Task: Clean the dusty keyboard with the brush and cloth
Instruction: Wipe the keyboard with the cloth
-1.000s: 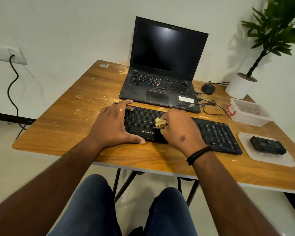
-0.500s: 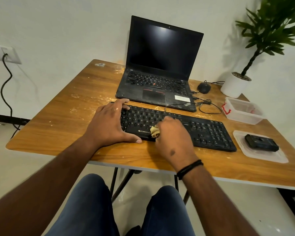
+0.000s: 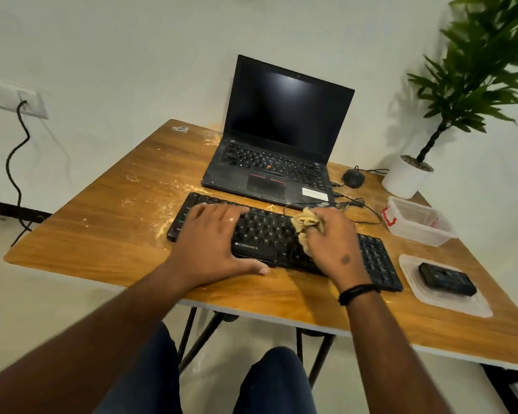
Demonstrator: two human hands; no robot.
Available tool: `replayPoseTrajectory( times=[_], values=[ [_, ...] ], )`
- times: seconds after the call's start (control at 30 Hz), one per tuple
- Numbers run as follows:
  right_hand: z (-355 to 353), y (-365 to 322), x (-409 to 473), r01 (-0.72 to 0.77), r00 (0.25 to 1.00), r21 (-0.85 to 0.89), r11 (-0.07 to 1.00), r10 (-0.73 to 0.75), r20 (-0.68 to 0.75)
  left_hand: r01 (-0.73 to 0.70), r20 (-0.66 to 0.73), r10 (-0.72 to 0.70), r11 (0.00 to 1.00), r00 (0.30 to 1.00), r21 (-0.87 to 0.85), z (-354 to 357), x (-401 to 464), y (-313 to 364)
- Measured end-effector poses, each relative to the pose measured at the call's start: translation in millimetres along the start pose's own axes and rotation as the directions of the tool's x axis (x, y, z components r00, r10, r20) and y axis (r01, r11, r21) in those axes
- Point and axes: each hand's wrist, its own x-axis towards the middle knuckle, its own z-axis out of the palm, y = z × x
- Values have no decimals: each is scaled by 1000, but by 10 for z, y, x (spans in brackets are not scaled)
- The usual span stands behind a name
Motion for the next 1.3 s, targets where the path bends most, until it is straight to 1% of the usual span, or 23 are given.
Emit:
replayPoseTrajectory(
  times=[0.07, 0.17, 0.2, 0.27, 0.37, 0.43, 0.5, 0.53, 0.63, 0.67, 0.8, 0.9, 0.93, 0.97, 1.0, 1.07, 1.1, 1.13, 1.2, 1.3],
  values=[
    [7, 94, 125, -19, 998, -17, 1000, 18, -61, -24, 10, 24, 999, 1000, 27, 123, 54, 300],
    [139, 32, 232, 40, 996, -132, 990, -51, -80, -23, 14, 22, 999, 1000, 26, 269, 162, 470],
    [203, -5, 237, 74, 995, -156, 985, -83, -51, -14, 14, 14, 999, 1000, 31, 296, 174, 460],
    [310, -93, 185, 148, 989, -222, 964, -138, 57, -16, 0, 16, 1000, 1000, 27, 341, 174, 426],
    [317, -200, -44, 225, 970, -352, 908, -174, 171, -29, -23, 29, 1000, 999, -8, 367, 158, 391],
    [152, -234, -161, 226, 957, -330, 917, -145, 252, -21, -8, 21, 1000, 1000, -2, 357, 153, 384],
    [-55, -231, -155, 157, 953, -282, 946, -70, 294, -15, 20, 15, 1000, 1000, 2, 367, 151, 387],
    [-101, -226, -96, 114, 962, -275, 955, -36, 272, -13, 30, 13, 1000, 999, 3, 371, 155, 393],
    [-20, -233, 64, 26, 998, -285, 958, -10, 60, -10, 25, 10, 1000, 1000, 10, 381, 159, 406],
    [58, -253, 52, 20, 999, -303, 953, -6, 48, -15, 23, 14, 1000, 1000, 10, 381, 157, 408],
    [289, -298, -225, 134, 986, -475, 870, -71, 150, -41, -2, 41, 999, 999, 11, 374, 144, 379],
    [138, -280, -378, 192, 973, -437, 878, -112, 203, -49, -2, 49, 998, 999, 39, 389, 140, 367],
    [82, -249, -383, 183, 971, -414, 892, -100, 215, -51, 1, 51, 998, 999, 43, 394, 142, 370],
    [42, -218, -352, 154, 976, -387, 909, -78, 204, -48, 3, 47, 998, 999, 43, 394, 143, 373],
    [8, -179, -288, 109, 985, -362, 926, -52, 162, -42, 7, 42, 998, 999, 41, 392, 143, 384],
    [-21, -102, -103, 0, 1000, -333, 943, 9, 27, -33, 4, 33, 999, 999, 41, 395, 155, 394],
    [-24, -98, -48, -33, 999, -340, 940, 35, -2, -31, 0, 31, 999, 1000, 44, 400, 155, 399],
    [-6, -116, -24, -39, 999, -373, 927, 49, 17, -30, -4, 30, 998, 1000, 48, 400, 154, 398],
    [67, -176, -87, 22, 991, -485, 874, 44, 124, -30, -11, 31, 998, 999, 46, 395, 151, 397],
    [124, -232, -288, 149, 979, -567, 810, -41, 200, -43, -11, 43, 998, 999, 47, 372, 143, 385]
  ],
)
